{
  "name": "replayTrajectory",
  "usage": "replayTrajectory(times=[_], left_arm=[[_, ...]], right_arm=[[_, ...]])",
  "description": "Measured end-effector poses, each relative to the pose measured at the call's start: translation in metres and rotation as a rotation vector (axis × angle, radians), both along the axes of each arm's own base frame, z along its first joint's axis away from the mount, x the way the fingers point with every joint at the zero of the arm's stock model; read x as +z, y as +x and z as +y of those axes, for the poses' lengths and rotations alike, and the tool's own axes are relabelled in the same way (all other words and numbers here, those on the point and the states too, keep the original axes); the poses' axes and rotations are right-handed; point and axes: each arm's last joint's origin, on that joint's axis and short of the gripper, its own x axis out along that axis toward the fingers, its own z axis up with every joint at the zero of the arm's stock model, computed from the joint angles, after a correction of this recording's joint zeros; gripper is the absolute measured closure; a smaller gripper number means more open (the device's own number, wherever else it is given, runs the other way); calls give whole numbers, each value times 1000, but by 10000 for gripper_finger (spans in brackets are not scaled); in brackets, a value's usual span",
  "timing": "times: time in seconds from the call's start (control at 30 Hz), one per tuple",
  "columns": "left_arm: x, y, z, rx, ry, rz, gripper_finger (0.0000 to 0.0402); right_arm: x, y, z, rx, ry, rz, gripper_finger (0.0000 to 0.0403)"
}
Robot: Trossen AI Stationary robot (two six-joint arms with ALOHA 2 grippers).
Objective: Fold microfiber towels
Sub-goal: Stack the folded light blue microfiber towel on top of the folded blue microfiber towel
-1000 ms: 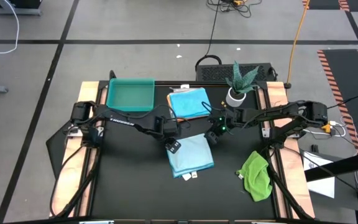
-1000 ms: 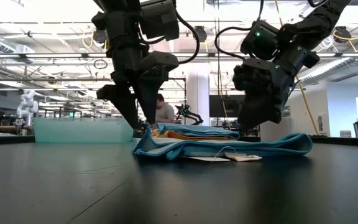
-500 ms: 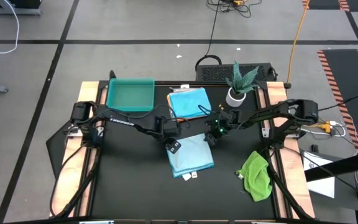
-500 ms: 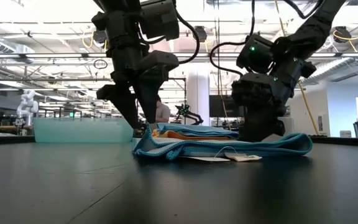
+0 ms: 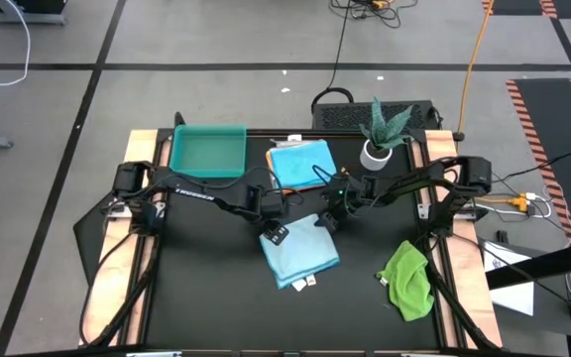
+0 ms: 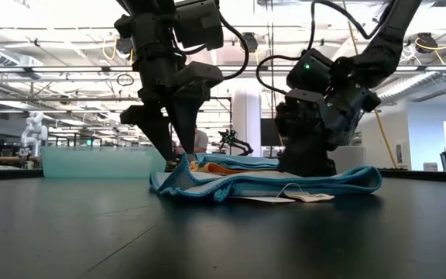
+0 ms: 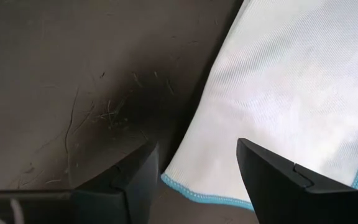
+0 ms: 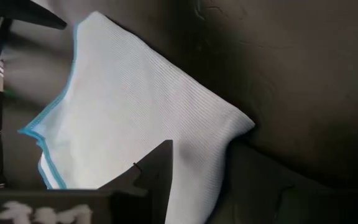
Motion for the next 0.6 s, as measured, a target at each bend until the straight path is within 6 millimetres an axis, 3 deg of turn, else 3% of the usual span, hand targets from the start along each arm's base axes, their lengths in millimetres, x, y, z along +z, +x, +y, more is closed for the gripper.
replayTrajectory(times=[0.17,0.37,0.6], left_arm=[[0,0,0,0,0,-1,183],[0,0,0,-4,1,-2,183],[16,-2,-1,-15,4,-57,183]], right_arm=[[0,1,0,-10,-9,-11,278],[0,1,0,-1,-19,-14,386],[8,6,0,9,-24,-66,398]])
